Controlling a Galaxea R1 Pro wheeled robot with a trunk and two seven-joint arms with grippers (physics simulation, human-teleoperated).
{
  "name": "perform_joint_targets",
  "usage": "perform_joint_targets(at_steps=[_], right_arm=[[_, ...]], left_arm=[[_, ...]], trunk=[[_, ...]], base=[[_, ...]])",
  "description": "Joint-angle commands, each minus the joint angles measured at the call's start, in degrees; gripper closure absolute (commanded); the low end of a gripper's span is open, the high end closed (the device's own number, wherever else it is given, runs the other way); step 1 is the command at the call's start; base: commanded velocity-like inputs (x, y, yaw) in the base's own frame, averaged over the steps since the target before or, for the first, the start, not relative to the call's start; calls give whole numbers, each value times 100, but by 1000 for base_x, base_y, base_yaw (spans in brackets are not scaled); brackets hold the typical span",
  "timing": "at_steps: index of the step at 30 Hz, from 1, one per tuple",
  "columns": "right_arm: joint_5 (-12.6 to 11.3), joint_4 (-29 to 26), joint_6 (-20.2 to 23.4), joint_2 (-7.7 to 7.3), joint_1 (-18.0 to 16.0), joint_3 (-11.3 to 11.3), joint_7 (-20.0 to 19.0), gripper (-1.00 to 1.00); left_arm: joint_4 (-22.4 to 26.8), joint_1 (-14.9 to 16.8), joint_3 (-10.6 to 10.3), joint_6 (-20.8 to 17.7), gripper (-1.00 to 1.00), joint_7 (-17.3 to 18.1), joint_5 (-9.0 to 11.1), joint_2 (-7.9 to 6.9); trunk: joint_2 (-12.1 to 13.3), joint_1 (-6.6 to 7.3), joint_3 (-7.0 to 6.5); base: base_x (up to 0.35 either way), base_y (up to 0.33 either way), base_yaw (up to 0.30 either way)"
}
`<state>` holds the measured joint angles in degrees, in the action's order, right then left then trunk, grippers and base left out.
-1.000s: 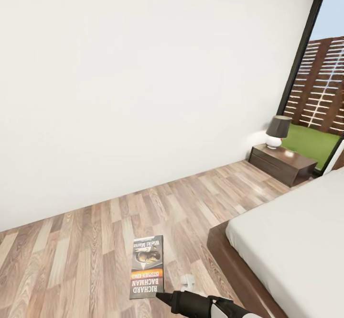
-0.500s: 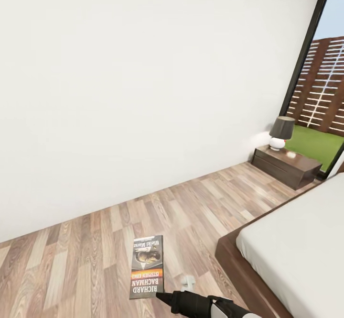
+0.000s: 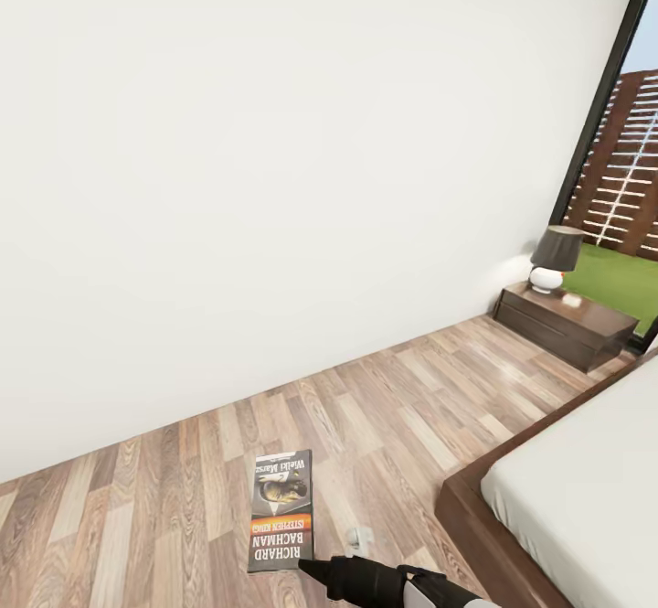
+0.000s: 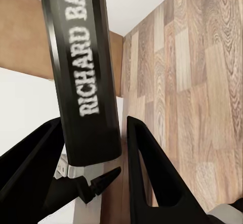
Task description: In the bedroom, move the book from the bed onto either nightstand, and place the two sandals side by side next to the bed.
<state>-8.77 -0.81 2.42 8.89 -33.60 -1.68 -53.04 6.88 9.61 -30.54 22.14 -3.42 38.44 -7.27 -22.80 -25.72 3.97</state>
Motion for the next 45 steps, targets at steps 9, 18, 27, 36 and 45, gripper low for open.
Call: perform_joint_targets(at_steps=[9,18,27,36,45], right_arm=[[-29,2,26,1,-6,-35,-13,100],[-29,1,26,1,-6,-35,-13,100],[-29,2,26,2,-6,-35,-13,100],[-29,2,26,2,-6,-35,-13,100],[-29,0,24,2,-6,-35,-13,100]], left_arm=[[1,3,-48,6,-100,-36,12,-2],[-2,4,-48,1,-100,-36,1,-2],[-2,4,-56,1,-100,-36,-3,-2],[-2,4,-57,1,-100,-36,-3,-2],[-2,6,-57,1,-100,-36,-4,-2]], trunk=[[-12,-6,12],[-12,-6,12],[-12,-6,12],[-12,-6,12],[-12,-6,12]], base=[[273,219,0],[307,139,0],[328,41,0],[336,6,0],[337,1,0]])
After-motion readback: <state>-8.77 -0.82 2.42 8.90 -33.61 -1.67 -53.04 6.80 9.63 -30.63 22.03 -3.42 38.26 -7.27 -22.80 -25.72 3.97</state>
